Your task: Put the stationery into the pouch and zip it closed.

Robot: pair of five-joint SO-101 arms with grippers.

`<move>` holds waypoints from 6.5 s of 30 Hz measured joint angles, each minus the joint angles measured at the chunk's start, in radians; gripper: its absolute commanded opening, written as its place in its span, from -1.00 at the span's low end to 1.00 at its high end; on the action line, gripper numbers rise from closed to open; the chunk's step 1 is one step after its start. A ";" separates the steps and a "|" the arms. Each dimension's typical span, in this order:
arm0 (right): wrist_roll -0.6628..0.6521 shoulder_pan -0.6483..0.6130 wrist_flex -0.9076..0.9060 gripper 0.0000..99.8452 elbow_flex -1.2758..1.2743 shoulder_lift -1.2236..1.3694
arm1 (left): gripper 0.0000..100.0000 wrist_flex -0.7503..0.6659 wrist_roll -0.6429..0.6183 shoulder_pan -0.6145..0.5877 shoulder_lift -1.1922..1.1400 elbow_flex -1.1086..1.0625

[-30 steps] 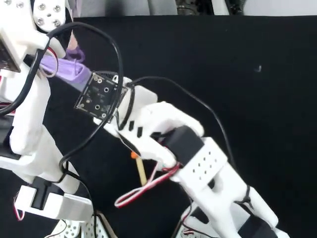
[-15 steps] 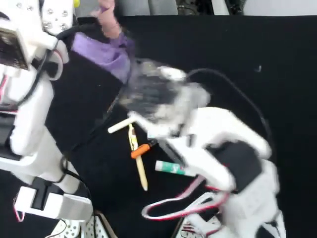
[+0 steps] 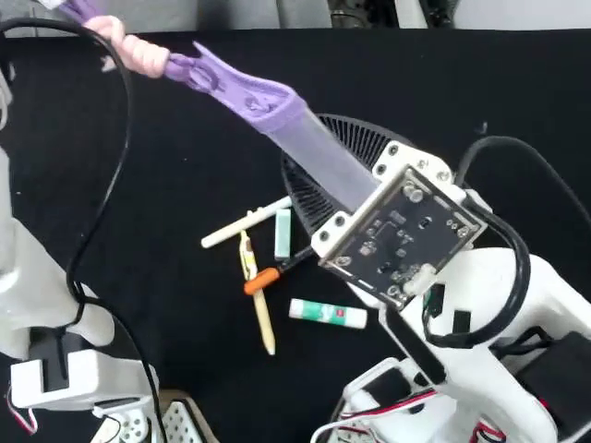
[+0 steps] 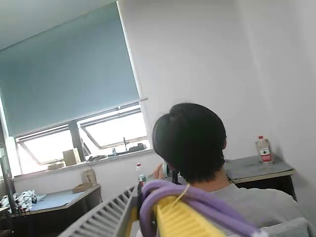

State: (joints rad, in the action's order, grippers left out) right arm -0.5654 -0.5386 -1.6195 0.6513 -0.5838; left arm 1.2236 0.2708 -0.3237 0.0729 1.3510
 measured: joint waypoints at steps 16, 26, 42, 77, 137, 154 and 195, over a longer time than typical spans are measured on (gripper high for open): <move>-0.006 0.000 -0.114 -0.98 0.213 0.048 | -0.94 0.170 -0.002 -0.041 -0.184 -0.005; -0.006 0.044 -0.115 -0.98 0.212 0.058 | -0.94 0.180 -0.092 -0.040 -0.338 0.012; -0.005 0.057 -0.115 -0.98 0.207 0.095 | -0.94 0.180 -0.193 -0.035 -0.713 0.014; 0.018 0.094 -0.117 -0.98 0.215 0.031 | -0.63 0.529 -0.473 0.245 -1.057 0.278; 0.124 0.092 0.833 -0.98 -0.953 -0.812 | -0.42 0.529 -0.847 0.052 -0.176 -0.275; 0.124 0.094 0.875 -0.98 -0.994 -0.824 | -0.42 0.529 -0.847 0.259 -0.178 -0.526; 0.124 0.094 0.878 -0.98 -0.994 -0.824 | -0.42 -0.502 -0.196 0.701 1.479 -2.357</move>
State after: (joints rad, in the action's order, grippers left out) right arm -0.4411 -0.4450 -0.7419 -0.3429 -1.4078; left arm 0.7219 0.0744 0.3775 1.5520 -1.0058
